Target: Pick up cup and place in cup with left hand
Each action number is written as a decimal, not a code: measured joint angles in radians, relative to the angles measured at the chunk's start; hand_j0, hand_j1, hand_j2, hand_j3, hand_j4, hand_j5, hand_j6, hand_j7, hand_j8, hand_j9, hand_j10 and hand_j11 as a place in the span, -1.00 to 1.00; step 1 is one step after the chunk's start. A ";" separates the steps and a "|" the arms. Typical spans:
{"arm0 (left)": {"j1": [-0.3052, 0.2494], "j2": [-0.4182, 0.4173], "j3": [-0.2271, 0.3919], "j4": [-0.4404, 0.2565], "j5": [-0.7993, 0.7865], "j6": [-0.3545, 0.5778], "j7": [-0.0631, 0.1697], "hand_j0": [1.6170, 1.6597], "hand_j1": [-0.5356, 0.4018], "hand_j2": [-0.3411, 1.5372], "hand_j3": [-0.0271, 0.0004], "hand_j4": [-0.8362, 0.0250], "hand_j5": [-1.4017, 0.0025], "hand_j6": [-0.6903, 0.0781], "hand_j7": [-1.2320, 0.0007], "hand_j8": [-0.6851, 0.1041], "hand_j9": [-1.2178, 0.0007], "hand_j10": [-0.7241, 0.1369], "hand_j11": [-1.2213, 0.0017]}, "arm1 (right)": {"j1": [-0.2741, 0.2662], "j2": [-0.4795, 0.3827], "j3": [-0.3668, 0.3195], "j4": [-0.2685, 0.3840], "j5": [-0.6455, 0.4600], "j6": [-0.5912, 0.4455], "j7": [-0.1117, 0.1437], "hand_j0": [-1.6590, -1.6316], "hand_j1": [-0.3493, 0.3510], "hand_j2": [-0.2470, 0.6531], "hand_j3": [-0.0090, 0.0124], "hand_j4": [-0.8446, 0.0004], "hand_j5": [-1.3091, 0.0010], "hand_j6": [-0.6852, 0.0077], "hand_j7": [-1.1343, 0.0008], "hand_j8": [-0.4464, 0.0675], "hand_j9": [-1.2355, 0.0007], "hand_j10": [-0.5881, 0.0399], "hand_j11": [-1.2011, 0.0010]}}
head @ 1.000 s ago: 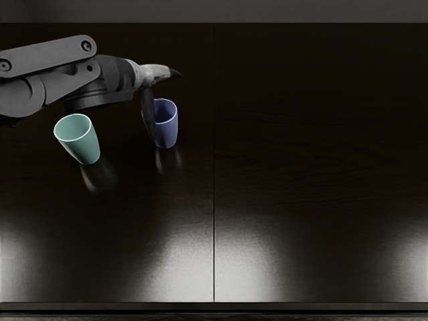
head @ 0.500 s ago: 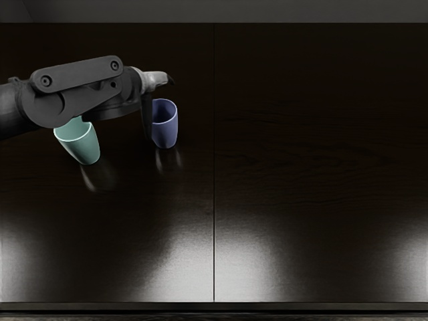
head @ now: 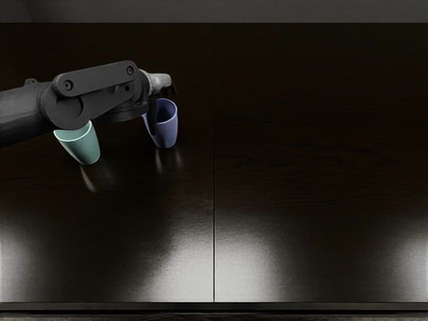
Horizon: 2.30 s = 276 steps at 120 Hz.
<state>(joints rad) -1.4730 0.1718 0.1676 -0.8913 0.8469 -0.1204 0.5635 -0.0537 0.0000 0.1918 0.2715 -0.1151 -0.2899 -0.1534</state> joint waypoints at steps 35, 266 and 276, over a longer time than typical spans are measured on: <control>-0.003 -0.002 0.002 0.000 -0.003 -0.032 0.000 0.92 -0.11 -0.55 0.97 0.16 0.36 -0.07 0.28 -0.12 0.27 -0.11 0.28 | 0.000 0.000 0.000 0.000 0.000 0.000 0.000 -0.93 -0.90 -0.46 -0.16 0.93 0.94 0.90 0.94 0.63 0.94 0.79 0.94; -0.062 0.635 -0.275 -0.473 -0.033 -0.294 0.047 0.77 -0.06 -0.57 0.97 0.00 0.07 0.04 -0.05 -0.12 -0.05 -0.41 -0.05 | 0.000 0.000 0.000 0.000 0.000 0.000 0.000 -0.93 -0.90 -0.46 -0.16 0.93 0.94 0.90 0.94 0.63 0.94 0.79 0.94; -0.065 0.639 -0.283 -0.473 -0.050 -0.307 0.048 0.77 -0.10 -0.55 0.97 0.03 0.07 0.08 -0.05 -0.08 -0.05 -0.41 -0.05 | 0.000 0.000 0.000 0.000 0.000 0.000 0.000 -0.93 -0.90 -0.46 -0.16 0.93 0.94 0.90 0.94 0.63 0.94 0.79 0.94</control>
<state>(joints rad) -1.5384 0.8106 -0.1156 -1.3641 0.7971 -0.4276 0.6110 -0.0537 0.0000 0.1917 0.2715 -0.1151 -0.2899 -0.1534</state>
